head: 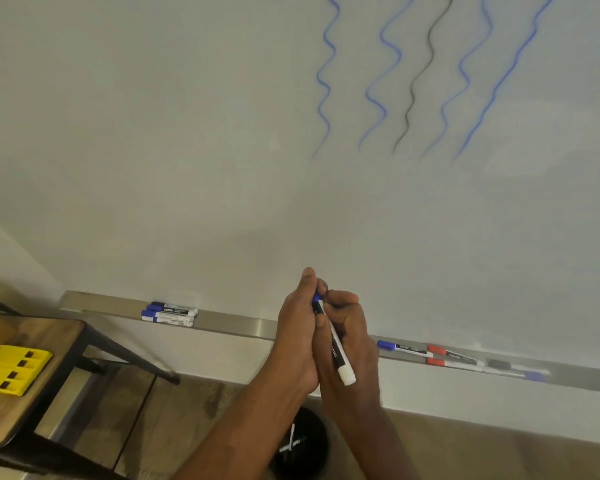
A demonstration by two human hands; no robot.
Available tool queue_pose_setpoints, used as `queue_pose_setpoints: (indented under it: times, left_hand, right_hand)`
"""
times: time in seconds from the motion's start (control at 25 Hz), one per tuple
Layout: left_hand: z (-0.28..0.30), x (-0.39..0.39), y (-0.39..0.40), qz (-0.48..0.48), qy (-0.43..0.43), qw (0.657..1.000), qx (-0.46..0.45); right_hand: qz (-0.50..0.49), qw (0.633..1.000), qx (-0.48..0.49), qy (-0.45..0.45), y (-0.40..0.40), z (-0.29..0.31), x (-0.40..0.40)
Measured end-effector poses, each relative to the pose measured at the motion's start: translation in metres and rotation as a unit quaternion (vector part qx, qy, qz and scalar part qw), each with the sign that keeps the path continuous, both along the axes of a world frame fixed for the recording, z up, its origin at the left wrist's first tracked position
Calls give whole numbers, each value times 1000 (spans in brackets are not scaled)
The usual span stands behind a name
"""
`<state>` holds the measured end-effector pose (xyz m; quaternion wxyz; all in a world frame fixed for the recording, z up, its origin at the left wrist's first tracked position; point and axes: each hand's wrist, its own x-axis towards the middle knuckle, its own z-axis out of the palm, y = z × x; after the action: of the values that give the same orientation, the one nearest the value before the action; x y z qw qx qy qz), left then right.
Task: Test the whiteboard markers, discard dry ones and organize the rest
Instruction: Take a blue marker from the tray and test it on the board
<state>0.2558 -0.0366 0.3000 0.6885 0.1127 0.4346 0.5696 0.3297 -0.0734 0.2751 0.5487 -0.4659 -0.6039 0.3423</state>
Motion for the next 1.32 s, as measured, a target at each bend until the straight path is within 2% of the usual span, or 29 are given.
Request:
queue_pose_setpoints:
  times: [0.08,0.2,0.4,0.52,0.64,0.76,0.84,0.92,1.04,1.08,1.16,1.24,1.32]
  left_hand:
    - [8,-4,4,-5,-18,1000,4]
    - [17,-11,10,7,3,1000,24]
    - [45,-22,14,-16,5,995,101]
    - [74,-31,31,17,35,987,158]
    - [115,-46,60,94,106,958,248]
    - [165,-62,86,148,194,913,327]
    - [194,-74,105,192,287,853,391]
    - [216,-87,124,240,382,762,466]
    - [239,-108,160,336,518,576,535]
    - [245,-114,172,362,563,514,536]
    - [252,-121,192,398,641,414,510]
    - [251,-123,205,417,697,346,469]
    - [246,-123,210,420,725,310,449]
  right_hand:
    - [-22,999,-25,19,3,2,-8]
    - [-74,996,-35,37,7,6,-23]
    - [-86,991,73,67,21,31,-32]
    - [-67,984,148,70,31,55,-28]
    - [-58,973,213,72,48,93,-22]
    - [-63,959,263,82,72,148,-21]
    - [-77,948,298,80,88,185,-21]
    - [-89,942,316,72,104,216,-22]
    - [-106,933,343,35,125,250,-25]
    - [-119,925,361,13,131,258,-27]
    - [-155,901,403,-32,142,274,-31]
    - [-199,874,436,-77,155,287,-34]
    - [-228,866,435,-93,166,294,-38]
